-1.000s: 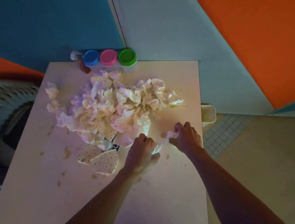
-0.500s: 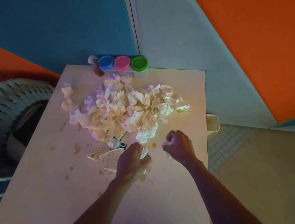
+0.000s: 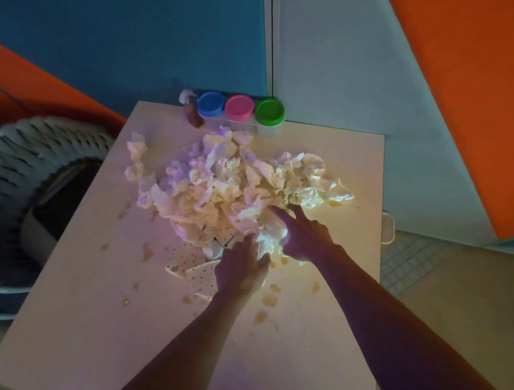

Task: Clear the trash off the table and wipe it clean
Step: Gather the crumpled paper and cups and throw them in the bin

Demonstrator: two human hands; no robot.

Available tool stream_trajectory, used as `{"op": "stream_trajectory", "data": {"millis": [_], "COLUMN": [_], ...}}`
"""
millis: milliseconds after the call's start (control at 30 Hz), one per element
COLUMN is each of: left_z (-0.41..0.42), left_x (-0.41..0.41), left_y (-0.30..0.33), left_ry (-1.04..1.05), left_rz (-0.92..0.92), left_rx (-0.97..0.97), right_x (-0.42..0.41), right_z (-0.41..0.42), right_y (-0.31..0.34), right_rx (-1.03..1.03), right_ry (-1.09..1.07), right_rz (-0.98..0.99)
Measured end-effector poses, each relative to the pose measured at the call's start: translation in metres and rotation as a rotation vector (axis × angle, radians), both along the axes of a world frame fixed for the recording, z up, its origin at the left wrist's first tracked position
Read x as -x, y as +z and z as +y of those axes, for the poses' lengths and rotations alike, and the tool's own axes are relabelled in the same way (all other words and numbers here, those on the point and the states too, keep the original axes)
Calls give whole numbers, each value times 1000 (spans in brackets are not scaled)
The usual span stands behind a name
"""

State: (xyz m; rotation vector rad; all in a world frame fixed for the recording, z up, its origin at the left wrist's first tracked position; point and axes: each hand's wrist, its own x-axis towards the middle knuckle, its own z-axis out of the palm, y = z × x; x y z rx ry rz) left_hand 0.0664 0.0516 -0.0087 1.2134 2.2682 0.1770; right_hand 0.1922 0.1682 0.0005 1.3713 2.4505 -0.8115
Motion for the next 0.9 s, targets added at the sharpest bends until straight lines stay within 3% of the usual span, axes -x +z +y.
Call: {"op": "stream_trajectory", "data": {"millis": [233,567,900], "left_z": [0,-22,-52], "left_x": [6,9,1], "left_y": [-11,-2,17], "left_ry": [-36,119,202], "left_rz": [72,-139,-162], "left_rx": [0,-139,-175], "right_x": [0,-15,-41], "right_z": [-12,-39,-73], "right_y": [-21,-28,-18], "right_rx": [0,24,113], "right_ry": [-39,-225,-380], "right_rz": [-88,6,103]}}
